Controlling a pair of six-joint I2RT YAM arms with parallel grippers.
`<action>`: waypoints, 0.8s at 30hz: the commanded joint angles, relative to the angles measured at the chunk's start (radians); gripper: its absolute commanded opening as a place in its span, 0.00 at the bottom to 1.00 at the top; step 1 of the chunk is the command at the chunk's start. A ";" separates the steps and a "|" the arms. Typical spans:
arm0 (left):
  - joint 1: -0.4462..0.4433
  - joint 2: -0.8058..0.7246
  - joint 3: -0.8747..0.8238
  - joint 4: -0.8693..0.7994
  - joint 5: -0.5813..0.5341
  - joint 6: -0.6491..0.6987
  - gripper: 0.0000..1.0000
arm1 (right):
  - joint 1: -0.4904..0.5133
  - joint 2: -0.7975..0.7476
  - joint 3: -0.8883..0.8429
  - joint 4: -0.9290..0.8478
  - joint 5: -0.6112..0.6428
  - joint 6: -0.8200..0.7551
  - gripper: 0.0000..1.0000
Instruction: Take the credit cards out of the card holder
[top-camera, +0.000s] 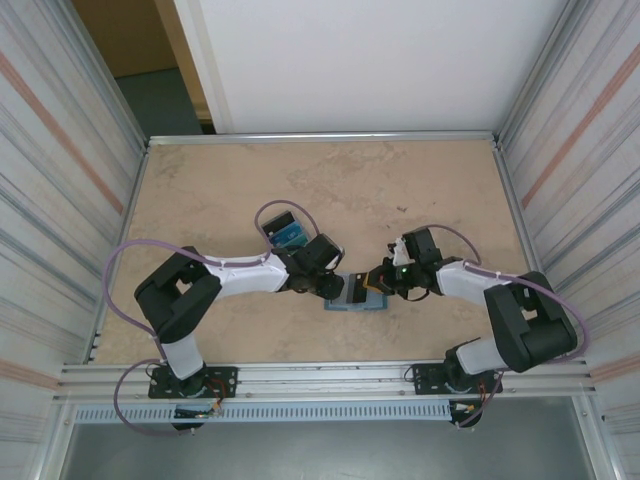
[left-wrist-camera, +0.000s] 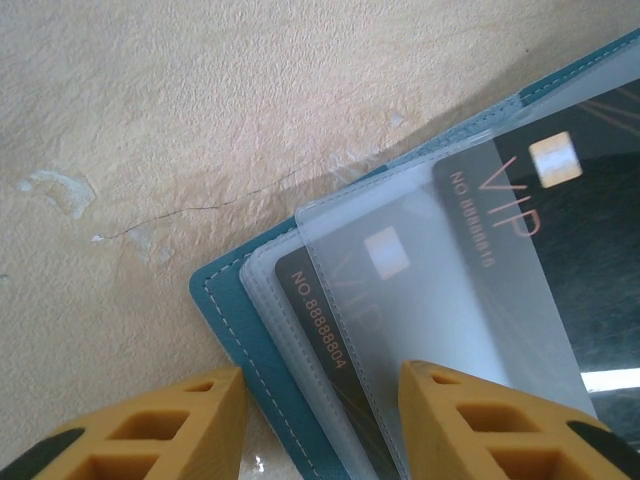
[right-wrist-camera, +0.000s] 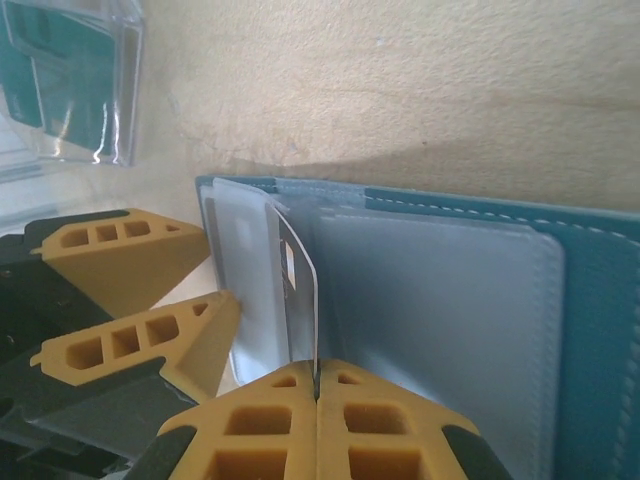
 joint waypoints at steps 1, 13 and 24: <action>-0.009 0.031 -0.021 -0.094 -0.011 0.019 0.45 | -0.021 -0.039 0.025 -0.158 0.083 -0.076 0.00; -0.009 -0.064 0.008 -0.135 -0.012 -0.026 0.51 | -0.039 -0.216 0.077 -0.319 0.144 -0.170 0.00; 0.007 -0.199 0.106 -0.192 -0.158 -0.038 0.66 | -0.038 -0.395 0.160 -0.357 0.184 -0.261 0.00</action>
